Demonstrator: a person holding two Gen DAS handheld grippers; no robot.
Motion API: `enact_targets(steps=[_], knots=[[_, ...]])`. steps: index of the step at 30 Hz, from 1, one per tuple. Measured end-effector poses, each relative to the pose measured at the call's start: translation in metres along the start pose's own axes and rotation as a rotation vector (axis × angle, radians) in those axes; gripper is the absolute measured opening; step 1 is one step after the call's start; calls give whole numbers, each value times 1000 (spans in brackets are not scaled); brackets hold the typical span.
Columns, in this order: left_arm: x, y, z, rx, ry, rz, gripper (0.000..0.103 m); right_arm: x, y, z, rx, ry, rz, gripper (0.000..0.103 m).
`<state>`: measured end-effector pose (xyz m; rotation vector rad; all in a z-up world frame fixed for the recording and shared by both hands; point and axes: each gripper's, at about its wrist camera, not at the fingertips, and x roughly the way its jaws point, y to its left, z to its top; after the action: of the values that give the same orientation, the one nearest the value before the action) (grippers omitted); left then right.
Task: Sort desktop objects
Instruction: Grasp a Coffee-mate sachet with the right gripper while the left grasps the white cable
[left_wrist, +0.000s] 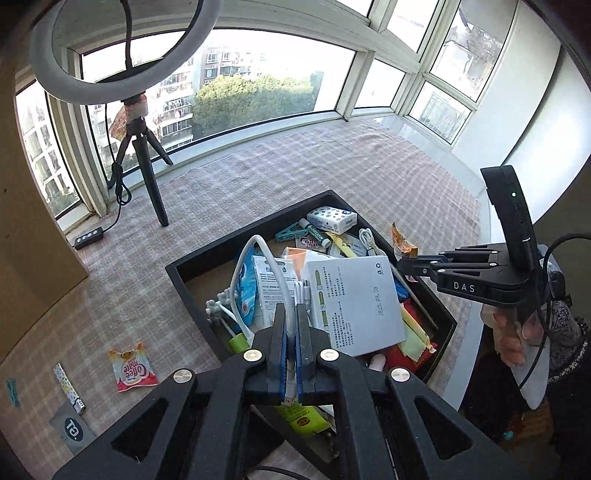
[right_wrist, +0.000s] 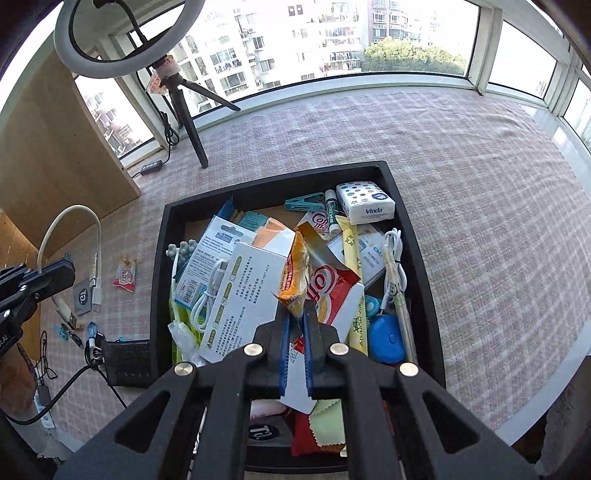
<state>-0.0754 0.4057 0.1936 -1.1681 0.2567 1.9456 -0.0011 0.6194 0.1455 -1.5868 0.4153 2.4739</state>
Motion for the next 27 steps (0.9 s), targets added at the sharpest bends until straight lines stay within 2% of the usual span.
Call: enact_targets(steps=[6, 7, 8, 9, 10, 12, 14, 17, 22, 27], knots=[[16, -46, 1, 70, 26, -53, 3, 3, -21, -10, 26, 15, -20, 7], [19, -51, 1, 76, 32, -55, 11, 3, -20, -10, 14, 18, -12, 9], [22, -54, 2, 71, 54, -55, 25, 3, -20, -11, 17, 18, -10, 12], [24, -54, 1, 60, 65, -61, 55, 1, -22, -10, 29, 15, -11, 20], [23, -52, 0, 48, 48, -59, 62, -1, -22, -10, 38, 6, -3, 32], [18, -47, -1, 37, 29, -27, 60, -7, -21, -10, 38, -15, 4, 39], [13, -39, -2, 24, 29, -26, 60, -9, -17, -10, 29, -19, 4, 39], [-1, -23, -6, 7, 4, 19, 59, -11, -10, -10, 21, -26, 15, 39], [-31, 27, -26, -47, -15, 86, 59, -12, 17, -17, -23, -29, 65, 39], [-55, 88, -64, -131, -2, 174, 59, -5, 65, -33, -110, -9, 144, 39]])
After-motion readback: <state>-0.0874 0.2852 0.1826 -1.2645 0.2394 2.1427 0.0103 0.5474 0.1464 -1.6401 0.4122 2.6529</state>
